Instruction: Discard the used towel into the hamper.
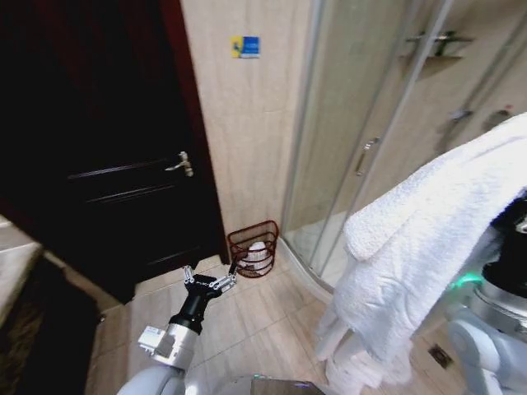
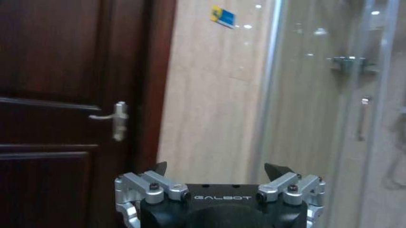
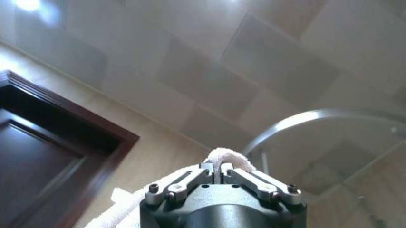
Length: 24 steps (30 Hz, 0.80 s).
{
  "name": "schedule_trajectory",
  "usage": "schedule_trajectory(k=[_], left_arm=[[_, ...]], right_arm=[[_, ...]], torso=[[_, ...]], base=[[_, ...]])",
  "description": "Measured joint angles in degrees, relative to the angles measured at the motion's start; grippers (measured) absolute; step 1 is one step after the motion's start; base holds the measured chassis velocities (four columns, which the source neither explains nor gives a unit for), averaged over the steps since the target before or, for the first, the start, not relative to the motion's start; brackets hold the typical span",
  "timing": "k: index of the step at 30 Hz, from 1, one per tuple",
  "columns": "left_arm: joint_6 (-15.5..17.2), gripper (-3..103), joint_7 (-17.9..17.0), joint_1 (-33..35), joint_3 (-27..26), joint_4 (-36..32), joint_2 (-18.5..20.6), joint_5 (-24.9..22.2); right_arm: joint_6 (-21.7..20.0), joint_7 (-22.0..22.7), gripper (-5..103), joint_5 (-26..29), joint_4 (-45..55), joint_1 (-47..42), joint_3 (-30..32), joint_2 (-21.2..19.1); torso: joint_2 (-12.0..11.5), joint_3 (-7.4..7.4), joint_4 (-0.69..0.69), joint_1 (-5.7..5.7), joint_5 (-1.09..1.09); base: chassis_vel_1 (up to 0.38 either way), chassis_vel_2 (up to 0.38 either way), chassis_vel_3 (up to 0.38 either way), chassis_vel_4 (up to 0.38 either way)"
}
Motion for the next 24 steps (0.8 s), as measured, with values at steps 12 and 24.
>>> schedule_trajectory(k=[12,24], left_arm=[[0.0,100,0.0,0.0,0.0,0.0,0.0,0.0],[0.0,100,0.0,0.0,0.0,0.0,0.0,0.0]], right_arm=[[-3.1,1.1,4,0.1,0.0,-0.3,1.5,-1.1],[-4.8,1.6,4,0.0,0.0,-0.5,1.9,-1.0]], torso=[[0.0,0.00,0.00,0.00,0.01],[0.0,0.00,0.01,0.00,0.00]], base=[[0.119,0.126,0.125,0.119],[0.126,0.123,0.126,0.124]])
